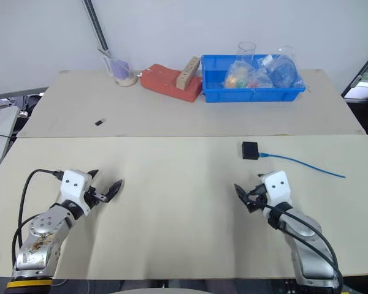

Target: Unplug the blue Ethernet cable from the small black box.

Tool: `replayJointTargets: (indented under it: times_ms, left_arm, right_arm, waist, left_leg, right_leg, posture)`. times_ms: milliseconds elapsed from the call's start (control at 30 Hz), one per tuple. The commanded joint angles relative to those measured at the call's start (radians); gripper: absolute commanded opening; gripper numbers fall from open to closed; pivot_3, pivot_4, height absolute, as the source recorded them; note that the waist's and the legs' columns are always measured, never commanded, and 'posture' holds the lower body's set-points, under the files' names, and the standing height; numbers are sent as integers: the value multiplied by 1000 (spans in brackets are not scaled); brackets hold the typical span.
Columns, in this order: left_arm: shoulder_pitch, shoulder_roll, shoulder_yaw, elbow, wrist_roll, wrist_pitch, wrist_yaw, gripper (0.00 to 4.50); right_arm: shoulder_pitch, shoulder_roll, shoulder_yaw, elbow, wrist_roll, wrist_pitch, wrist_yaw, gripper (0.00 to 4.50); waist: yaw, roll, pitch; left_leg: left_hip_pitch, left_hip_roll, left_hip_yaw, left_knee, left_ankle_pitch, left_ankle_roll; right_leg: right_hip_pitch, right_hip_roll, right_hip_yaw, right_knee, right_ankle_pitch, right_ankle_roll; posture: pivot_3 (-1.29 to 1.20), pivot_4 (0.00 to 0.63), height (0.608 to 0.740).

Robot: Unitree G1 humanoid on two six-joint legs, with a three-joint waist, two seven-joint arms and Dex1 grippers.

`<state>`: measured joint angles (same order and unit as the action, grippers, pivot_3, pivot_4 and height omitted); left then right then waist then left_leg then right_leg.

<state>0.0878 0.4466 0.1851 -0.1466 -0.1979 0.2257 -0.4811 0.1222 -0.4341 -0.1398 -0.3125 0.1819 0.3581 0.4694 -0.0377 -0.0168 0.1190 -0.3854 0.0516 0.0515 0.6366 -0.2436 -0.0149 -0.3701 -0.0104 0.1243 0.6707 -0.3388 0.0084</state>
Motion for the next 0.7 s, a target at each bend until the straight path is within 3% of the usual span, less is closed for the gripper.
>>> replayJointTargets:
  times_ms: [33,133,367,500,700]
  left_arm:
    - [-13,9,4,-32,-17,7,-9,4481]
    - [-37,17,-11,-79,-80,42,-75,4481]
    - [-222,108,-171,-250,-221,176,-311,4481]
    - [-403,111,-282,-260,-258,229,-413,4481]
    - [-517,84,-345,-186,-249,205,-486,4481]
  right_arm:
    - [-2,-3,-19,-45,17,-5,-5,4500]
    - [19,-36,-45,-82,40,12,28,4500]
    - [42,-247,-177,-105,158,61,222,4500]
    - [-64,-363,-178,81,156,7,338,4500]
    - [-364,-468,-27,549,50,-202,551,4500]
  waist:
    - [0,0,0]
    - [2,0,0]
    - [23,1,1]
    - [18,0,1]
    - [10,3,3]
  left_leg:
    - [0,0,0,0,0,0]
    - [0,0,0,0,0,0]
    - [-2,-2,-1,3,0,0]
    - [-1,-1,-2,3,0,1]
    - [3,-2,1,6,-1,2]
  right_leg:
    - [0,0,0,0,0,0]
    - [0,0,0,0,0,0]
    - [3,-1,-1,-4,0,1]
    - [5,2,-1,-6,0,1]
    - [12,4,0,-9,0,1]
  posture:
    - [0,150,740]
    - [0,150,740]
    - [0,150,740]
    - [0,150,740]
    - [0,150,740]
